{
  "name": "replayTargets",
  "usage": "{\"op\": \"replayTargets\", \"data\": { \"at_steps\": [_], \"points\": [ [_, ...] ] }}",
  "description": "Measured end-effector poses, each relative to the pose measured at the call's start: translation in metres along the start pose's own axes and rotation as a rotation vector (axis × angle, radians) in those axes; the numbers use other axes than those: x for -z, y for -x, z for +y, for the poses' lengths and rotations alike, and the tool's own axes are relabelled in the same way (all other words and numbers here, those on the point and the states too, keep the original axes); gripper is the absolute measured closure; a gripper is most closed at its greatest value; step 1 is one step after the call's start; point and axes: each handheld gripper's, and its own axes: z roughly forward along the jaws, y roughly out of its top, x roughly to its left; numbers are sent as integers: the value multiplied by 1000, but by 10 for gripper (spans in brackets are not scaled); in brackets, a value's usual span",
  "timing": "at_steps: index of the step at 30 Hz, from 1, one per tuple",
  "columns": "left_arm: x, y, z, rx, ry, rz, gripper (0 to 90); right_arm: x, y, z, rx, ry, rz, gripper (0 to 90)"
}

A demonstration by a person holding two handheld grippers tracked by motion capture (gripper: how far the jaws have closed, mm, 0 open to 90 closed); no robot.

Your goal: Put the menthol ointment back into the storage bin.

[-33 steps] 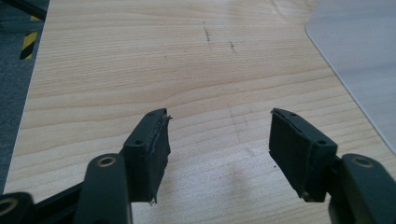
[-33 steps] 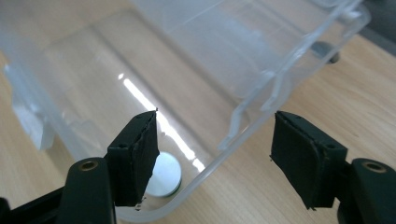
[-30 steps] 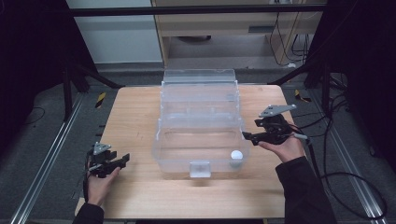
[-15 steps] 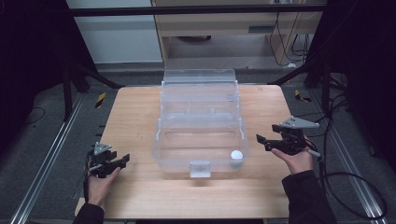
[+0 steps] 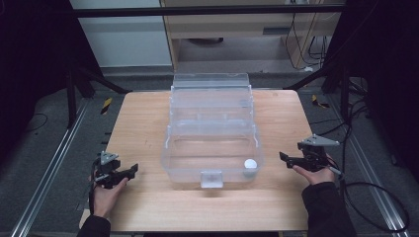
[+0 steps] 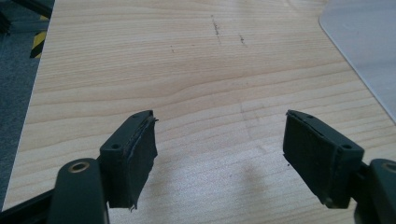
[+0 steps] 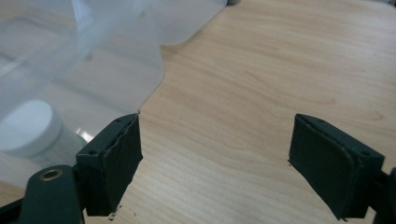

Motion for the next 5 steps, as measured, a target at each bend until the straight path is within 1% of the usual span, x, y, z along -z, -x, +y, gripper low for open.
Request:
{"op": "replayTargets", "data": {
  "at_steps": [5],
  "points": [
    [-2,0,-1,-7,-10,2,239,-7,4,-9,16,-45,-13,164]
  ]
}}
